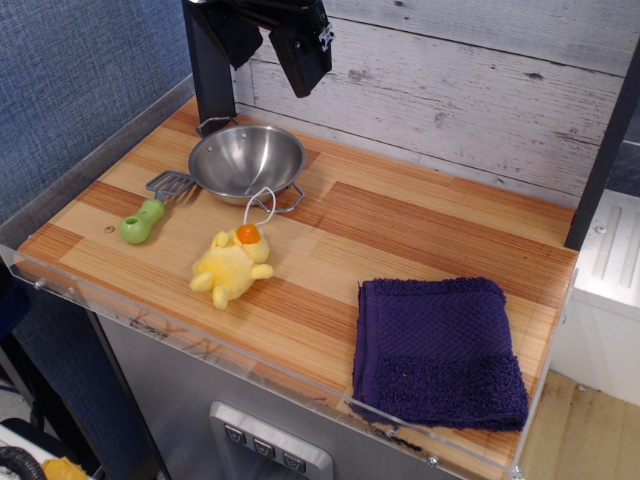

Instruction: Set the bowl to the back left of the dark blue cloth.

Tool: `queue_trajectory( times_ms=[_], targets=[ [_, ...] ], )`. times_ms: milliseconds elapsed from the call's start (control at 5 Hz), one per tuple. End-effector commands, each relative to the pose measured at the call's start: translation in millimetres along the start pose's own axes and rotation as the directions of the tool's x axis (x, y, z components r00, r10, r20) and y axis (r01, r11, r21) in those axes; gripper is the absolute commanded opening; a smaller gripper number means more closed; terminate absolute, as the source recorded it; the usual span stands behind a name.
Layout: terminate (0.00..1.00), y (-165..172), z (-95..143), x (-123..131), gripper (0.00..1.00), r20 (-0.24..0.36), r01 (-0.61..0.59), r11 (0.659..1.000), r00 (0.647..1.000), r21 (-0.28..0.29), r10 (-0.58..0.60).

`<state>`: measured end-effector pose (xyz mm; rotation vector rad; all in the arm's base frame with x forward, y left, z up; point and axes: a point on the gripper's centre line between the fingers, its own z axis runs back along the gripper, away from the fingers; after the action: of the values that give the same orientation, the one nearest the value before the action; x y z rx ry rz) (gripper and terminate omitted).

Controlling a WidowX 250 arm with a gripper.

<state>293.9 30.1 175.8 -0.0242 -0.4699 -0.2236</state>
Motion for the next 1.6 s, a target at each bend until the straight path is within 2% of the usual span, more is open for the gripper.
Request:
queue_trajectory(
  times_ms=[0,200,400,600,800,1000,1400],
  targets=[
    [0.0,0,0,0,1.0,0.0,0.0,1.0,1.0,0.0,0.0],
    [0.0,4,-2,10,1.0,-0.002,-0.099,0.995,0.995,0.004,0.099],
    [0.0,9,-15,17,1.0,-0.025,-0.198,0.98,0.98,-0.02,0.197],
    [0.0,14,-28,21,1.0,-0.053,-0.302,0.953,0.952,-0.029,0.301],
    [0.0,18,-38,21,1.0,-0.076,-0.389,0.921,0.919,-0.008,0.387],
    [0.0,21,-61,18,1.0,-0.115,-0.466,0.884,0.877,0.03,0.467],
    [0.0,38,-98,20,1.0,-0.147,-0.475,0.876,0.863,0.088,0.483]
  ],
)
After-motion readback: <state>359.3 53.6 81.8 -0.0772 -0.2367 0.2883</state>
